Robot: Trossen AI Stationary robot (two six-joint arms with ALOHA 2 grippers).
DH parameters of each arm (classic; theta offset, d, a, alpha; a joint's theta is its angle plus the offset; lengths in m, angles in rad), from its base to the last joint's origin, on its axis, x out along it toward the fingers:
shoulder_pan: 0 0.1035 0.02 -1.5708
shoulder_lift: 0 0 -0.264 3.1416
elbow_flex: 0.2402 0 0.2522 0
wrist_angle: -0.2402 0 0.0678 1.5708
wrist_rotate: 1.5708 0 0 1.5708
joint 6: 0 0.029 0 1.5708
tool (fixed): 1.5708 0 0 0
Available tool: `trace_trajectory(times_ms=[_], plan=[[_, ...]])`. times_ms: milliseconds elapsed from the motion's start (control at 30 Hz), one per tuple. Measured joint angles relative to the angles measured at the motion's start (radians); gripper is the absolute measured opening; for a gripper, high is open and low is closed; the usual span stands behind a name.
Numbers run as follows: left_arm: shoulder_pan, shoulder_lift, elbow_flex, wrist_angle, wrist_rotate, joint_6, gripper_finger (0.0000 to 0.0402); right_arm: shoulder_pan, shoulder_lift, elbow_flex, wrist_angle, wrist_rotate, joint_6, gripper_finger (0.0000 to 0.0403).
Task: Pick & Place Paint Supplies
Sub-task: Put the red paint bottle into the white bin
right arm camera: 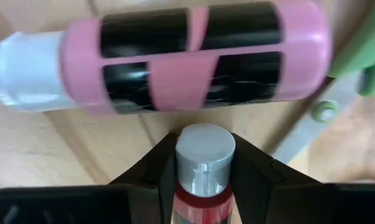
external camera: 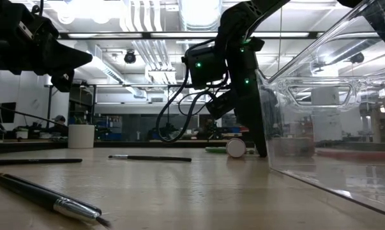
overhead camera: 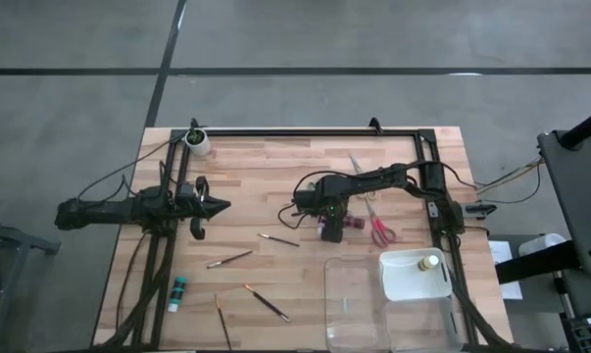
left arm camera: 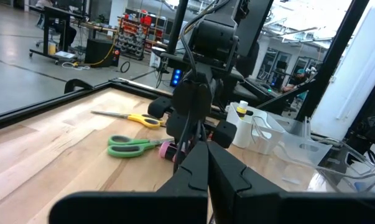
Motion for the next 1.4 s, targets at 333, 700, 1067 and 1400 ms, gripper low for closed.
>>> trace_trajectory(times_ms=[333, 700, 1067, 1400], plan=[[0.000, 0.000, 0.000, 0.000, 0.000, 0.000, 0.0000, 0.010, -0.151, -0.015, 0.061, 0.127, 0.077, 0.0108], [0.000, 0.000, 0.000, 0.000, 0.000, 0.000, 0.0000, 0.085, -0.512, -0.335, 0.531, 0.407, 0.119, 0.0108], [0.000, 0.000, 0.000, 0.000, 0.000, 0.000, 0.0000, 0.121, -0.765, -0.853, 1.310, 0.495, 0.061, 0.0108], [0.000, 0.000, 0.000, 0.000, 0.000, 0.000, 0.0000, 0.151, -0.759, -1.137, 1.847, 0.490, 0.000, 0.0108]])
